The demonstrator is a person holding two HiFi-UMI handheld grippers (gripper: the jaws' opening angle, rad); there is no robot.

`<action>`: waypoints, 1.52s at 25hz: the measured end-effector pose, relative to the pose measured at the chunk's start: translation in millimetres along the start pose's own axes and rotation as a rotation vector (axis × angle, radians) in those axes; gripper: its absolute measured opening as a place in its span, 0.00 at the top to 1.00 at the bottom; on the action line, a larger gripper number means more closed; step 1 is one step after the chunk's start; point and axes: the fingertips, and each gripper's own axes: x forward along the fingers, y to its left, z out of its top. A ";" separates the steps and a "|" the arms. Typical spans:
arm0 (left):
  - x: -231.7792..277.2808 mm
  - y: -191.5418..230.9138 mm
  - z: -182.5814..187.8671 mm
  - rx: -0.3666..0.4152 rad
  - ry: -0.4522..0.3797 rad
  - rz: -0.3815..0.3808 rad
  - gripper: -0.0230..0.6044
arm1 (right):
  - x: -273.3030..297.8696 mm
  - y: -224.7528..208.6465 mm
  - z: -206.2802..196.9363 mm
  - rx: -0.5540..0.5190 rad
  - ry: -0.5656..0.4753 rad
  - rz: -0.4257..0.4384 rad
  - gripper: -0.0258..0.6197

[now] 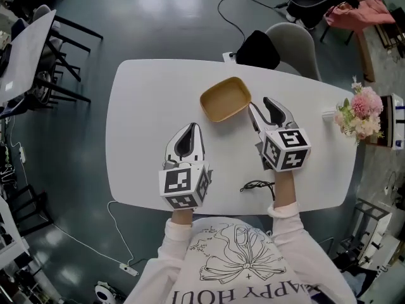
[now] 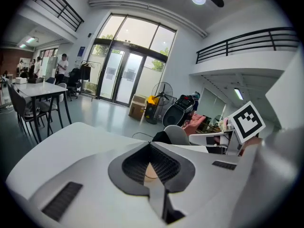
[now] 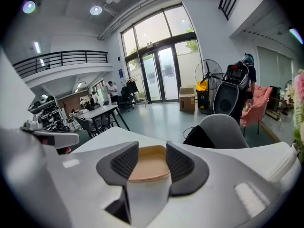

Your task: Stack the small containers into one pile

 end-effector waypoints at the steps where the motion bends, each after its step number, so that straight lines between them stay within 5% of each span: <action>1: -2.5 -6.4 1.6 0.007 -0.003 -0.014 0.95 | -9.6 3.1 2.1 0.003 -0.014 -0.002 0.66; 8: -15.2 -53.4 5.2 0.064 -0.010 -0.131 0.95 | -73.7 -4.1 0.1 0.044 -0.083 -0.086 0.66; 20: -22.2 -147.6 -15.1 0.163 0.029 -0.329 0.95 | -189.2 -83.1 -46.1 0.145 -0.128 -0.343 0.66; 30: -9.0 -215.3 -47.8 0.223 0.106 -0.410 0.95 | -234.2 -149.8 -91.9 0.185 -0.084 -0.449 0.66; 38: 13.7 -240.4 -71.9 0.245 0.158 -0.418 0.95 | -223.5 -185.1 -133.5 0.200 0.013 -0.442 0.67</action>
